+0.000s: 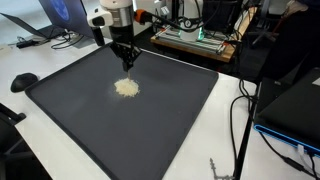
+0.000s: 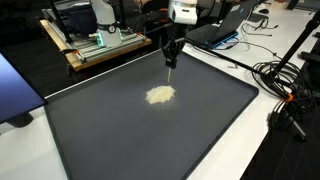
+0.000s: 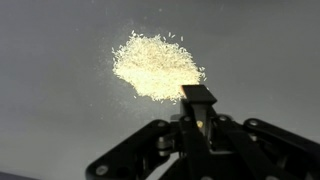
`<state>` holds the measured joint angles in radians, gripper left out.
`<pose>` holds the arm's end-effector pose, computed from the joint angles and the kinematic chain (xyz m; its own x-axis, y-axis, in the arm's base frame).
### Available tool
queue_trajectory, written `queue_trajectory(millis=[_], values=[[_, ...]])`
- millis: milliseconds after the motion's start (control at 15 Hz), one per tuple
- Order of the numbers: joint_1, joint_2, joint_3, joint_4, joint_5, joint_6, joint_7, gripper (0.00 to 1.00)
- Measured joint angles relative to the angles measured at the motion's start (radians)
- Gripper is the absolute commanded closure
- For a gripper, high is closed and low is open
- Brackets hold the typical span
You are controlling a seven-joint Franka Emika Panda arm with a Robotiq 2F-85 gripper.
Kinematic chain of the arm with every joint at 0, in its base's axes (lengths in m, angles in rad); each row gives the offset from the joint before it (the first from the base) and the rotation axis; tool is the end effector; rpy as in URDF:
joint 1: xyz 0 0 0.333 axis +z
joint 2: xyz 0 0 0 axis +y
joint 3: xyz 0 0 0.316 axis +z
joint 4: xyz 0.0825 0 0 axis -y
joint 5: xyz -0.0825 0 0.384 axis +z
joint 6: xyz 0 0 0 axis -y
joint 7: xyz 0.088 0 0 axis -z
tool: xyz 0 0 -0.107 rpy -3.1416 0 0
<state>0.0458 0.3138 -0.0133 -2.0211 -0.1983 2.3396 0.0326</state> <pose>0.5988 0.0166 0.2956 0.9905 0.1378 -0.0009 0.1365 -0.9798 0.1464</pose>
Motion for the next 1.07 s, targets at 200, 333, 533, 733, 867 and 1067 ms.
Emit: queue_trajectory(millis=[200,333,533,733,867,1067], values=[[0.005,0.042,0.0,0.02,0.0,0.01,0.008,0.97],[0.008,0.071,-0.001,0.038,-0.003,0.011,0.019,0.97],[0.013,0.116,-0.007,0.071,-0.018,0.011,0.047,0.97],[0.026,0.158,-0.02,0.105,-0.035,0.009,0.075,0.97],[0.038,0.181,-0.03,0.13,-0.049,0.0,0.093,0.97],[0.055,0.206,-0.035,0.174,-0.057,-0.053,0.099,0.97]])
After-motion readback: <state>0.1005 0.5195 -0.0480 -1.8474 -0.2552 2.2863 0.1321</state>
